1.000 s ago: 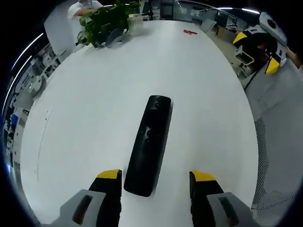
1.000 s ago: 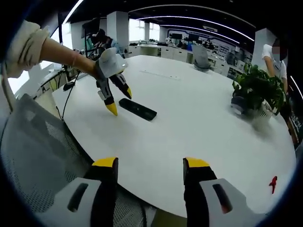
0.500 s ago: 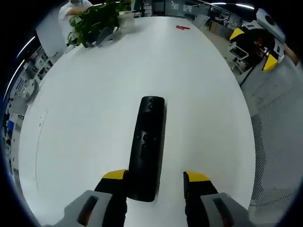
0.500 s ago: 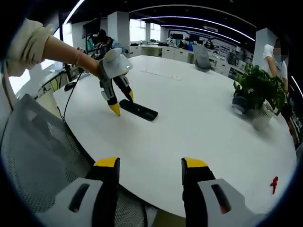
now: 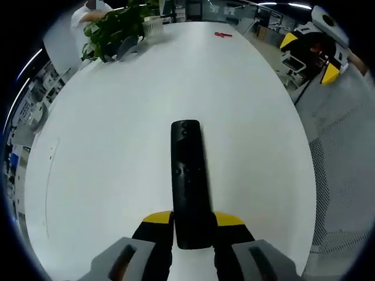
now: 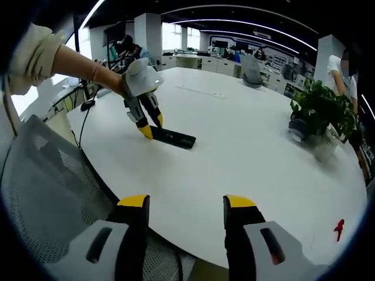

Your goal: Press the specified remote control buttons in sequence, fully releasing each button before pressing the next.

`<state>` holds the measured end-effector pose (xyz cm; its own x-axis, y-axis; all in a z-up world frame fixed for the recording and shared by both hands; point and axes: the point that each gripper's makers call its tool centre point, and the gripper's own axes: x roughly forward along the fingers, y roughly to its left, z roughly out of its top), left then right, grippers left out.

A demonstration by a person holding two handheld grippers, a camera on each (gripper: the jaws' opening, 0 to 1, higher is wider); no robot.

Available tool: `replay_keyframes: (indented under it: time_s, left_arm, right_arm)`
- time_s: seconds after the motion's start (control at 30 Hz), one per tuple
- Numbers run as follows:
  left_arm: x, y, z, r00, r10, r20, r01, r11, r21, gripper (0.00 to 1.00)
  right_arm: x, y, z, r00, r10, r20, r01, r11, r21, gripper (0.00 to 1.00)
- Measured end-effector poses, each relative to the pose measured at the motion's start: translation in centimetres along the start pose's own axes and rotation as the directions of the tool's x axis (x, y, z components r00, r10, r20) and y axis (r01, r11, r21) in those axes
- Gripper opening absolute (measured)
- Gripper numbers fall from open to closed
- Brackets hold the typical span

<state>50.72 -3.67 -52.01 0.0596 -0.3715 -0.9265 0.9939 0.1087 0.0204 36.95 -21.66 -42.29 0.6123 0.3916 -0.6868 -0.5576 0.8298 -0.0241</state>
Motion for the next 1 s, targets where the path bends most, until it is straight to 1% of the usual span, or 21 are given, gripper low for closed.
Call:
replay_keyframes:
  time_s: [0.2,0.37,0.5,1.0]
  left_arm:
    - [0.0,0.0,0.0,1.000,0.006,0.000,-0.006,1.000,-0.009,0.25]
    - [0.0,-0.4,-0.1,1.000,-0.004,-0.003,0.004,1.000,-0.013,0.25]
    - [-0.1,-1.1,-0.3,1.000,-0.016,0.005,0.016,1.000,-0.022,0.25]
    - [-0.4,-3.4,-1.0,1.000,-0.024,0.012,0.024,1.000,-0.006,0.25]
  right_arm:
    - [0.0,0.0,-0.1,1.000,0.001,-0.002,-0.001,1.000,0.001,0.51]
    - [0.0,0.1,-0.1,1.000,0.005,-0.006,-0.005,1.000,-0.002,0.50]
    - [0.1,0.1,-0.2,1.000,0.008,-0.009,-0.008,1.000,-0.004,0.50]
    - [0.2,0.5,-0.3,1.000,0.024,-0.019,-0.024,1.000,-0.020,0.48]
